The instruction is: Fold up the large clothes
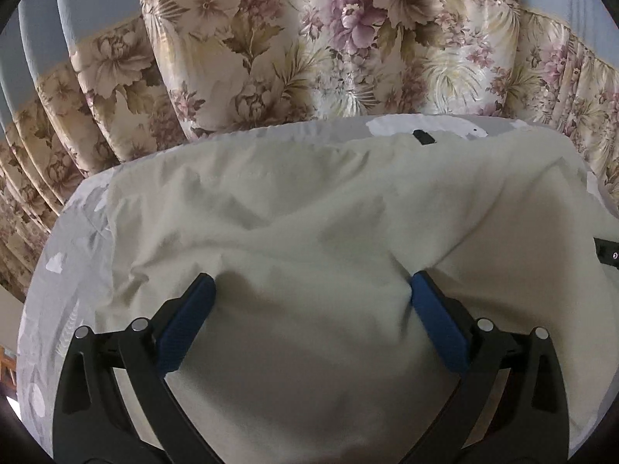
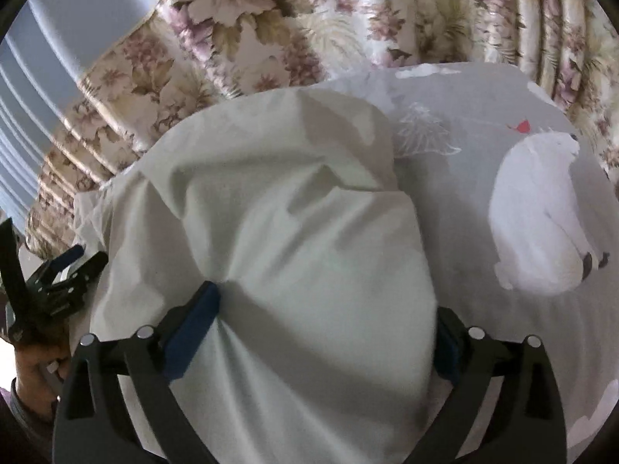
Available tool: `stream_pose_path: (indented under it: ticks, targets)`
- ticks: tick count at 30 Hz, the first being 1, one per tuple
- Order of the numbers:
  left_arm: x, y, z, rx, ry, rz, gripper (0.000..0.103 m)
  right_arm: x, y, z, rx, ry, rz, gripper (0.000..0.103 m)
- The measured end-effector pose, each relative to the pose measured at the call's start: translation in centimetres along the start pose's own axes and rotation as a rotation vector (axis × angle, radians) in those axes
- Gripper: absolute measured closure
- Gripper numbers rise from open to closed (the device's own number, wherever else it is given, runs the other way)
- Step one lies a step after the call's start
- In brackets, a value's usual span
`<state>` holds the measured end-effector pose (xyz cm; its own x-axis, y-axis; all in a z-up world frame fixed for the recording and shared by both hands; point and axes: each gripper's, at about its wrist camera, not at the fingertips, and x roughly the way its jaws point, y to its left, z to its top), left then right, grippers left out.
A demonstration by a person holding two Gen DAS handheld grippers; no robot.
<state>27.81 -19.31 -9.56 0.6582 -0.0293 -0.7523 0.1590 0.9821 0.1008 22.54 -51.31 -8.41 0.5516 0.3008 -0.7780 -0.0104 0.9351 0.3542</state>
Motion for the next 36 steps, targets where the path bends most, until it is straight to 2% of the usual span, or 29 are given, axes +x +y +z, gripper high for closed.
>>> stream_pose_path:
  ticks: [2,3,5,6,8,10,16,19,22,25,30,33,34,36]
  targets:
    - [0.2,-0.1,-0.2,0.000,-0.002,0.005,0.003,-0.1,0.5,0.0,-0.006,0.009,0.033,0.031]
    - [0.3,-0.2,-0.2,0.001,-0.004,0.006,0.003,-0.2,0.8,0.0,-0.013,0.014,0.044,0.036]
    - [0.4,-0.2,-0.2,0.002,-0.005,0.006,0.003,-0.3,1.1,0.0,-0.015,0.024,0.071,0.057]
    - [0.4,-0.3,-0.1,0.002,-0.006,0.008,0.003,-0.4,1.4,0.1,-0.025,0.025,0.074,0.063]
    - [0.3,-0.4,-0.1,0.000,-0.012,0.005,0.003,-1.0,2.6,0.1,-0.054,0.030,0.060,0.081]
    - [0.5,-0.5,0.0,0.009,-0.009,0.004,0.003,-1.9,3.7,0.6,-0.057,0.027,0.062,0.085]
    - [2.1,-0.8,0.2,0.040,0.024,0.015,0.003,-7.5,9.8,2.6,-0.119,-0.056,0.144,0.088]
    - [2.5,0.4,0.7,-0.013,0.044,-0.045,0.003,-9.2,14.1,3.4,-0.138,-0.068,0.186,0.088]
    - [0.9,3.7,1.0,-0.127,0.015,-0.152,0.003,-9.8,18.4,3.9,-0.131,-0.068,0.231,0.088]
    - [-2.3,8.4,1.2,-0.193,-0.052,-0.173,0.003,-9.6,22.2,4.3,-0.124,-0.086,0.227,0.088]
    - [-6.7,17.3,0.3,-0.271,-0.143,-0.089,0.003,-5.8,31.1,3.3,-0.215,-0.110,0.108,0.088]
    - [-8.7,22.0,-0.9,-0.318,-0.173,-0.028,0.003,-1.5,35.4,1.2,-0.268,-0.048,0.086,0.087]
    - [-9.3,23.6,-1.5,-0.332,-0.181,0.001,0.003,0.4,36.8,0.2,-0.304,-0.032,0.065,0.085]
    - [-10.0,25.7,-2.5,-0.348,-0.180,0.027,0.003,3.9,38.4,-1.7,-0.306,0.030,0.085,0.076]
